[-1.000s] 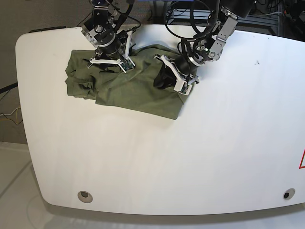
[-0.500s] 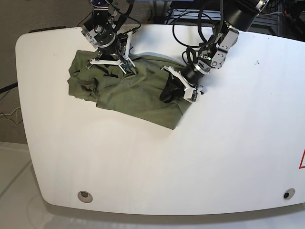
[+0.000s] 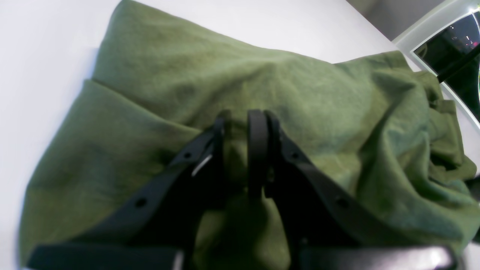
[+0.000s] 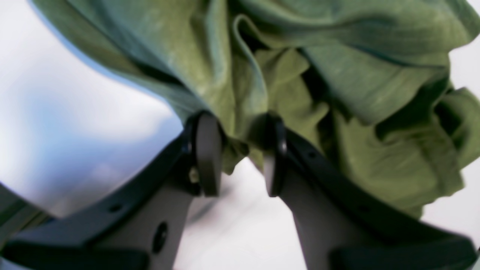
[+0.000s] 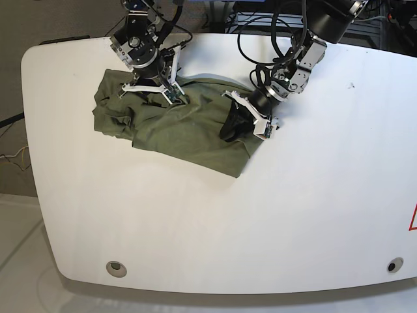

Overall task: Fold the T-shirt properly
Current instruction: 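Move the left gripper onto the bundle's middle and pinch the cloth, then move the right gripper to the bundle's outer end and grasp it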

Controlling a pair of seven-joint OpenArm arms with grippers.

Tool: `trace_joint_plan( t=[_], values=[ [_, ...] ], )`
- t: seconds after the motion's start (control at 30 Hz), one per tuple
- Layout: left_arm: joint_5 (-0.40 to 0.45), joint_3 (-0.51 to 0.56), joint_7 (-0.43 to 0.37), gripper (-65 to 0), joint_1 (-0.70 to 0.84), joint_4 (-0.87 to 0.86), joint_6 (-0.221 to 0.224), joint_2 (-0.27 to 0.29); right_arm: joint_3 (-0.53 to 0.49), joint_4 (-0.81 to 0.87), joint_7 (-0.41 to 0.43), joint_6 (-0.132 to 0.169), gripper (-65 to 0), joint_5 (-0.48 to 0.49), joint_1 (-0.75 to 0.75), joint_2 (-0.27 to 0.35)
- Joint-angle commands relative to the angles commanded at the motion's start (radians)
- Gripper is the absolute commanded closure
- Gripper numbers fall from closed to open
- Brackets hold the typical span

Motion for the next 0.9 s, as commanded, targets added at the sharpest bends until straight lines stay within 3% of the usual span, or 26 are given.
trace_joint_plan(
  t=[0.5,0.57,0.77,0.9],
  values=[
    [-0.002,-0.006,0.000,-7.3,0.006,0.000,0.002,0.000,0.262,-0.005,0.000,0.000,-17.6,0.000,0.166,-0.009],
    [-0.002,-0.006,0.000,-7.3,0.006,0.000,0.003,0.000,0.301,-0.006,-0.003,0.000,-20.4,0.002,0.176,-0.009],
    [-0.002,-0.006,0.000,-7.3,0.006,0.000,0.006,0.000,0.385,-0.008,-0.008,0.000,-39.2,0.006,0.190,-0.009],
    [-0.002,-0.006,0.000,-7.3,0.005,0.000,0.008,0.000,0.434,-0.008,-0.060,0.000,-40.1,0.066,0.192,-0.009]
  ],
)
